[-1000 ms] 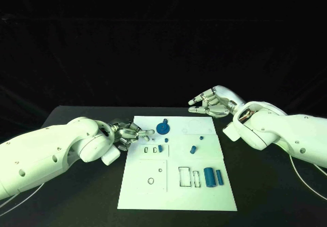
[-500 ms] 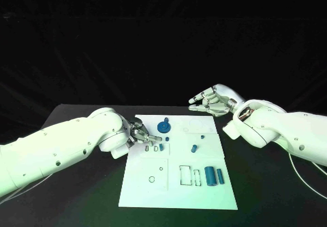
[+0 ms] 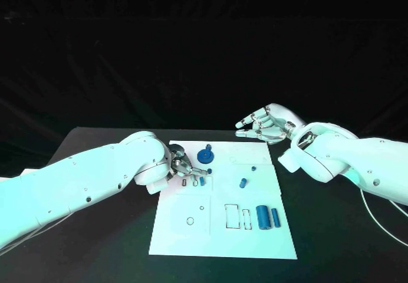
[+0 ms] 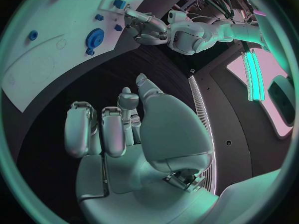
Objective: Assemble the parts on the task board
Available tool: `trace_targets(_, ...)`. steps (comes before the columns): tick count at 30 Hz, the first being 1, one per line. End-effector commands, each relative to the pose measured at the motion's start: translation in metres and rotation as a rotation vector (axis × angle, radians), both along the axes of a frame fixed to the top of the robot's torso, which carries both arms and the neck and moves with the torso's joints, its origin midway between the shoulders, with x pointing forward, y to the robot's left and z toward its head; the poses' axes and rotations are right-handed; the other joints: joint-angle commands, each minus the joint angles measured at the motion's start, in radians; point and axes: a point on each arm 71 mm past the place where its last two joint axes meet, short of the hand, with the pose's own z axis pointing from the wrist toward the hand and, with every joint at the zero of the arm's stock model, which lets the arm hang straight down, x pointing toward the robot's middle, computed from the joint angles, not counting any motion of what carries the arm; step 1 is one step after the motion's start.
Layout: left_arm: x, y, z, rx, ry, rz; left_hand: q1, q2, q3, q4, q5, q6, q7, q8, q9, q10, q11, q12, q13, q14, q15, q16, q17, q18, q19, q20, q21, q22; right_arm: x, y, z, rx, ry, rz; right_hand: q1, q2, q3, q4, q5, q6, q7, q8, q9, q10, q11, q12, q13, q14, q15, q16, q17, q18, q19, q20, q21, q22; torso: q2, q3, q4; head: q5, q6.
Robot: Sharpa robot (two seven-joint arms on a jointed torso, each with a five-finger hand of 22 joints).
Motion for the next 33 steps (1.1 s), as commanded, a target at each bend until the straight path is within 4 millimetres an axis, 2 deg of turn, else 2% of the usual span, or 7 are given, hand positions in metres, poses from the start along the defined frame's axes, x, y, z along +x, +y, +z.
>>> trace_targets(1, 0.002, -0.003, 0.0, 0.046, -0.011, -0.027, -0.005, 0.003, -0.007, 0.002, -0.005, -0.008, 0.001, 0.007, 0.009, 0.008, -0.001, 0.008, 0.004, 0.105, -0.008, 0.002, 0.263, -0.014, 0.052, -0.005, 0.005, 0.127, 0.0, 0.002, -0.001, -0.017, 0.008, 0.014, -0.003, 0.006, -0.006, -0.002, 0.008, 0.006, -0.001, 0.006, 0.001, -0.001, 0.0, -0.007, -0.003, 0.052, -0.006, -0.009, -0.002, 0.001, -0.005, -0.002, -0.004, -0.003, 0.0, -0.0011, 0.0006, -0.003, -0.005)
trace_targets(8, 0.004, -0.007, -0.006, 0.069, 0.0, -0.037, -0.005, 0.004, -0.007, 0.002, -0.005, -0.012, 0.001, 0.012, 0.016, 0.008, -0.001, 0.009, 0.005, 0.105, -0.008, 0.002, 0.263, -0.015, 0.052, -0.006, 0.006, 0.129, 0.0, 0.003, -0.002, -0.02, 0.014, 0.018, -0.009, 0.005, -0.024, 0.003, 0.042, 0.007, -0.002, 0.004, 0.002, -0.008, -0.001, -0.009, -0.005, 0.05, -0.007, -0.014, -0.005, 0.001, -0.007, -0.003, -0.007, -0.006, 0.0, 0.0001, -0.0009, -0.002, -0.012)
trace_targets(10, 0.004, -0.008, -0.007, 0.073, 0.003, -0.039, -0.005, 0.004, -0.007, 0.002, -0.005, -0.013, 0.001, 0.013, 0.018, 0.008, -0.001, 0.009, 0.005, 0.105, -0.009, 0.002, 0.263, -0.015, 0.052, -0.006, 0.006, 0.129, 0.0, 0.004, -0.002, -0.021, 0.014, 0.02, -0.007, 0.008, -0.03, 0.005, 0.071, 0.011, -0.003, 0.005, 0.004, -0.01, -0.003, -0.01, -0.007, 0.05, -0.008, -0.015, -0.006, 0.002, -0.008, -0.004, -0.008, -0.008, 0.0, -0.0005, -0.0015, 0.001, -0.012)
trace_targets(12, 0.004, -0.009, -0.008, 0.077, 0.007, -0.044, -0.004, 0.005, -0.007, 0.001, -0.005, -0.015, 0.001, 0.015, 0.021, 0.008, -0.002, 0.009, 0.006, 0.105, -0.009, 0.002, 0.263, -0.015, 0.052, -0.006, 0.006, 0.129, 0.0, 0.004, -0.002, -0.021, 0.012, 0.02, -0.005, 0.01, -0.031, 0.005, 0.083, 0.012, -0.004, 0.005, 0.004, -0.012, -0.003, -0.012, -0.009, 0.05, -0.009, -0.016, -0.007, 0.002, -0.008, -0.004, -0.008, -0.008, 0.0, -0.0012, -0.0009, 0.001, -0.012)
trace_targets(20, 0.004, -0.011, -0.01, 0.085, 0.018, -0.062, 0.001, 0.009, -0.006, 0.001, -0.004, -0.019, -0.001, 0.026, 0.036, 0.012, -0.003, 0.017, 0.015, 0.105, -0.01, 0.002, 0.263, -0.016, 0.054, -0.007, 0.011, 0.136, 0.0, 0.004, -0.001, -0.02, 0.009, 0.017, -0.007, 0.01, -0.033, 0.006, 0.085, 0.012, -0.003, 0.005, 0.004, -0.013, -0.003, -0.015, -0.011, 0.05, -0.009, -0.017, -0.007, 0.002, -0.008, -0.004, -0.008, -0.008, -0.001, 0.0004, 0.0011, -0.001, -0.018)
trace_targets(26, 0.003, -0.014, -0.01, 0.08, 0.016, -0.068, 0.002, 0.009, -0.007, 0.001, -0.004, -0.021, -0.002, 0.031, 0.043, 0.014, -0.004, 0.021, 0.018, 0.105, -0.01, 0.002, 0.263, -0.017, 0.055, -0.007, 0.012, 0.138, 0.0, 0.005, -0.002, -0.02, 0.013, 0.018, -0.008, 0.01, -0.034, 0.007, 0.085, 0.012, -0.003, 0.005, 0.004, -0.013, -0.003, -0.015, -0.011, 0.05, -0.009, -0.016, -0.007, 0.002, -0.008, -0.005, -0.008, -0.008, 0.0, -0.0008, 0.0013, -0.007, -0.016)
trace_targets(33, 0.003, -0.018, -0.01, 0.079, 0.017, -0.077, 0.003, 0.011, -0.007, 0.001, -0.004, -0.022, -0.002, 0.035, 0.05, 0.016, -0.004, 0.023, 0.021, 0.105, -0.011, 0.002, 0.263, -0.017, 0.055, -0.008, 0.012, 0.139, 0.001, 0.005, -0.003, -0.012, 0.029, 0.019, -0.009, 0.011, -0.035, 0.008, 0.085, 0.013, -0.003, 0.005, 0.004, -0.014, -0.003, -0.016, -0.012, 0.05, -0.009, -0.017, -0.007, 0.002, -0.008, -0.005, -0.009, -0.009, -0.001, -0.0001, 0.0011, -0.007, -0.015)
